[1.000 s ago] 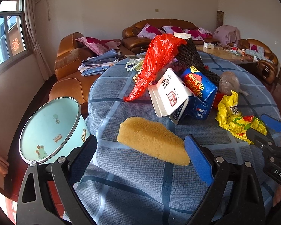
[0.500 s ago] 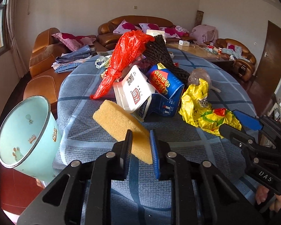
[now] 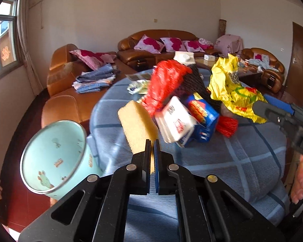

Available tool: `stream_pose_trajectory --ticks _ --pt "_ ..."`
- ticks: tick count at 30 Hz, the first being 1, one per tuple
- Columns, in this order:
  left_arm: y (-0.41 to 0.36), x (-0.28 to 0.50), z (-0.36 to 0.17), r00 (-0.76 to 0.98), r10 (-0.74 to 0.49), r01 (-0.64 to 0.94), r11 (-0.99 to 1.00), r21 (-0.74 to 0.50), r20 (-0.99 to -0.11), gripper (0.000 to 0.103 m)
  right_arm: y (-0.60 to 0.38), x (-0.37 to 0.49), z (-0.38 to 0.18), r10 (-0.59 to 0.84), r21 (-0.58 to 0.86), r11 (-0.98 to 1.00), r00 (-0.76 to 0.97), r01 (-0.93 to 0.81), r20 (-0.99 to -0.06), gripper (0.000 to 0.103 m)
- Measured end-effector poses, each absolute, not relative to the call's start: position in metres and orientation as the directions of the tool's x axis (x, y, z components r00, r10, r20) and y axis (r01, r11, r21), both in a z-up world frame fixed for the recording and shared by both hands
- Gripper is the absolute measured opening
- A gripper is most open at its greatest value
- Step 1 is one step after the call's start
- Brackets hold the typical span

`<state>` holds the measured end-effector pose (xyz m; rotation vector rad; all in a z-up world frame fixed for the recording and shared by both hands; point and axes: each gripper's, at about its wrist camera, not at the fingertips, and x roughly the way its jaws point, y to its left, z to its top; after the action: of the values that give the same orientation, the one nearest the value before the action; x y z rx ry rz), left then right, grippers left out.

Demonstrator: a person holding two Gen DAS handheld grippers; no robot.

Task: Collect trash
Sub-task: 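Carry the sponge and wrapper with both tools over the teal bin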

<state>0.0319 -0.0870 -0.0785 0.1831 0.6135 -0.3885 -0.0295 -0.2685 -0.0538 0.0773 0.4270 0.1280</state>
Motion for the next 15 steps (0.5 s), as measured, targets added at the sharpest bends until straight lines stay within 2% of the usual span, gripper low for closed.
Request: stream_pose_trajectory --ticks 15 --pt "-0.012 0.076 -0.063 0.846 0.000 0.123 0.973 0.196 -0.533 0.002 -0.212 0.084 -0.028 0.294 0.113 0.956 0.878 -0.271 -0.379 0.045"
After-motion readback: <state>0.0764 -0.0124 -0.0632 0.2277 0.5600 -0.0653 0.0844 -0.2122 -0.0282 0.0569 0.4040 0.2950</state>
